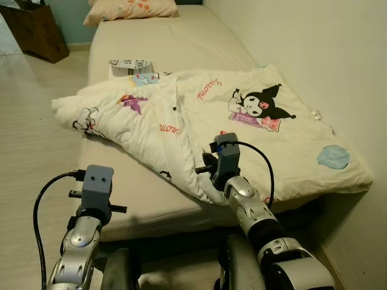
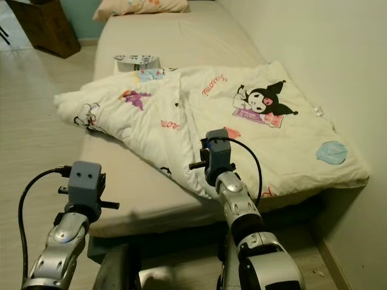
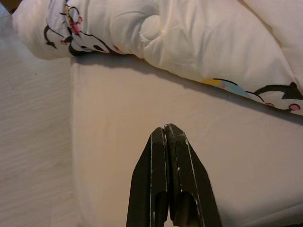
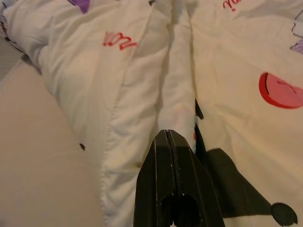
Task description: Clean up the room
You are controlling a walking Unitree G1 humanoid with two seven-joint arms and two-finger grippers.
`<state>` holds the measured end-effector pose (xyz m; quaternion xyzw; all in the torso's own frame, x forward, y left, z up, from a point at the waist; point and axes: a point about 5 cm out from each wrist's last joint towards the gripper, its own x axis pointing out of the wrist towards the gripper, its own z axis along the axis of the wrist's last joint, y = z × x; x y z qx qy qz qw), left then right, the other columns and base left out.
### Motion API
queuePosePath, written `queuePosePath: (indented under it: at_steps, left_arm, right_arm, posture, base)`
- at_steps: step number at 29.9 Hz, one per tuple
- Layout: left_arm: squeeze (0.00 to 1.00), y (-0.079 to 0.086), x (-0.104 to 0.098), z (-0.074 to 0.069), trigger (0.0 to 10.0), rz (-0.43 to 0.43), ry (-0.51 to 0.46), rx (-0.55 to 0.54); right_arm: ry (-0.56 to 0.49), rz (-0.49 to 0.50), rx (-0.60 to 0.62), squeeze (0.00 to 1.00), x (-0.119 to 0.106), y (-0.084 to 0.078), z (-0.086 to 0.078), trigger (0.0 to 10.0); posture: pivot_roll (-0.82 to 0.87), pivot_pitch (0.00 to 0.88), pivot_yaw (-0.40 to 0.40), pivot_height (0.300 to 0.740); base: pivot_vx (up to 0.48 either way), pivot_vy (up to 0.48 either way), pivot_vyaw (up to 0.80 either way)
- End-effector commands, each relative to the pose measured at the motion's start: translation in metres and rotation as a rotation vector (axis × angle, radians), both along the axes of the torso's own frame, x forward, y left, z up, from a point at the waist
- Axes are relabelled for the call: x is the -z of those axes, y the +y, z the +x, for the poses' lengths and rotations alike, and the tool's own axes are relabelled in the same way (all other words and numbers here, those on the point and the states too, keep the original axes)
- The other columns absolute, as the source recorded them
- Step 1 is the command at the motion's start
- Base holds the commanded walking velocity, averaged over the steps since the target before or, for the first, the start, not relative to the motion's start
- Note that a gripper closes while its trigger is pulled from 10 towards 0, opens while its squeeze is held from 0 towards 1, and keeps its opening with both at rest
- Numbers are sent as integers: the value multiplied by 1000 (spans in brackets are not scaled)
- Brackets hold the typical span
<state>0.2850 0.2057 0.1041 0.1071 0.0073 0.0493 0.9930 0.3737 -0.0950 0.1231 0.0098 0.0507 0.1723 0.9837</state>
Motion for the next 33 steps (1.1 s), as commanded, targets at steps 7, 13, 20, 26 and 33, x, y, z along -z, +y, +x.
queuePosePath:
  at_steps: [7,13,20,26,33]
  left_arm:
    - [0,10,-26,-8,10000,31,-85,35]
    - [0,12,-36,-14,10000,29,-122,42]
    - [0,12,-38,-24,10000,29,-111,58]
    - [0,13,-42,-29,10000,40,-104,63]
    - [0,14,-49,-35,10000,73,-101,88]
  right_arm:
    - [-20,99,-22,0,-18,11,10,10000]
    - [-24,229,-31,1000,-36,18,18,10000]
    - [19,378,-67,1000,-50,34,24,10000]
    - [-3,339,-76,1000,-54,39,24,10000]
    - [-83,128,-59,1000,-54,41,24,10000]
  posture:
    - [2,323,-64,541]
    - [22,343,-59,541]
    - [56,365,-58,541]
    - [91,379,-59,541]
    - [142,401,-53,541]
  base:
    - [0,0,0]
    - [0,0,0]
    - [0,0,0]
    - [0,0,0]
    - [0,0,0]
